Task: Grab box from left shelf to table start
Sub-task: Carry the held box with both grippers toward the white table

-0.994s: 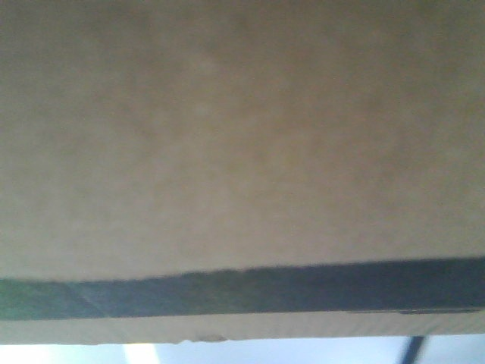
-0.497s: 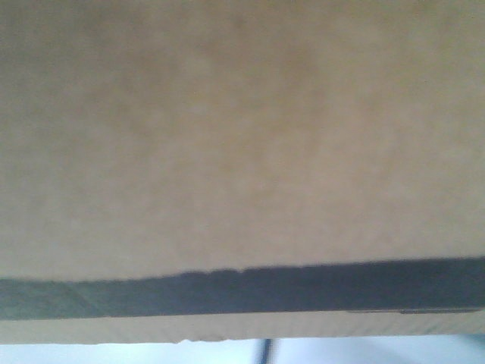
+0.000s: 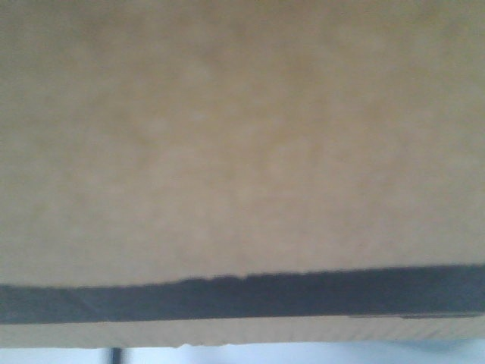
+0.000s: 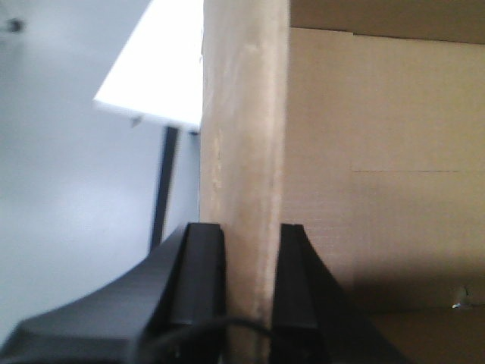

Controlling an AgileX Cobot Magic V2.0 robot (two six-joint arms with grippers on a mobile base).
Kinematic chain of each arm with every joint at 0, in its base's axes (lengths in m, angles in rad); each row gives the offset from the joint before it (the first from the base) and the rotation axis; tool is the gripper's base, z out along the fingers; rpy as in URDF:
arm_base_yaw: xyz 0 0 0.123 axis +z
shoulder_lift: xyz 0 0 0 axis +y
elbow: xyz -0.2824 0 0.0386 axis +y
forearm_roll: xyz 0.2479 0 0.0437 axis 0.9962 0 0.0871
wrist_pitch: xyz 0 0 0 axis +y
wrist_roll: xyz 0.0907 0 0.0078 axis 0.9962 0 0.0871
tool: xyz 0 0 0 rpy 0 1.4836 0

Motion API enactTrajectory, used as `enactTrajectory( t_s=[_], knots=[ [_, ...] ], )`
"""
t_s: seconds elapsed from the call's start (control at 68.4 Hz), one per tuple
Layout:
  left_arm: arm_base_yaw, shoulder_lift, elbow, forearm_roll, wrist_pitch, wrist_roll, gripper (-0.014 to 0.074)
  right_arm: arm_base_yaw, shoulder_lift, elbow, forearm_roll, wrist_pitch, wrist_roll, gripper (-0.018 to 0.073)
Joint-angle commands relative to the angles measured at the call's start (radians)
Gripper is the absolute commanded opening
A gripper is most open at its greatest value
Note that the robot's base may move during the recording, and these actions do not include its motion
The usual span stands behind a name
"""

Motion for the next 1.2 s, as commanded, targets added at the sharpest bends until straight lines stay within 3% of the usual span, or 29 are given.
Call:
enactTrajectory(
  t_s=[0.0, 1.184],
  knots=[
    [-0.005, 0.005, -0.037, -0.015, -0.162, -0.019, -0.009, -0.004, 0.017, -0.03, -0.021, -0.137, -0.006, 0.0064],
    [-0.005, 0.009, -0.037, -0.019, -0.162, -0.019, -0.009, -0.004, 0.017, -0.03, -0.021, -0.135, -0.006, 0.0064]
  ],
)
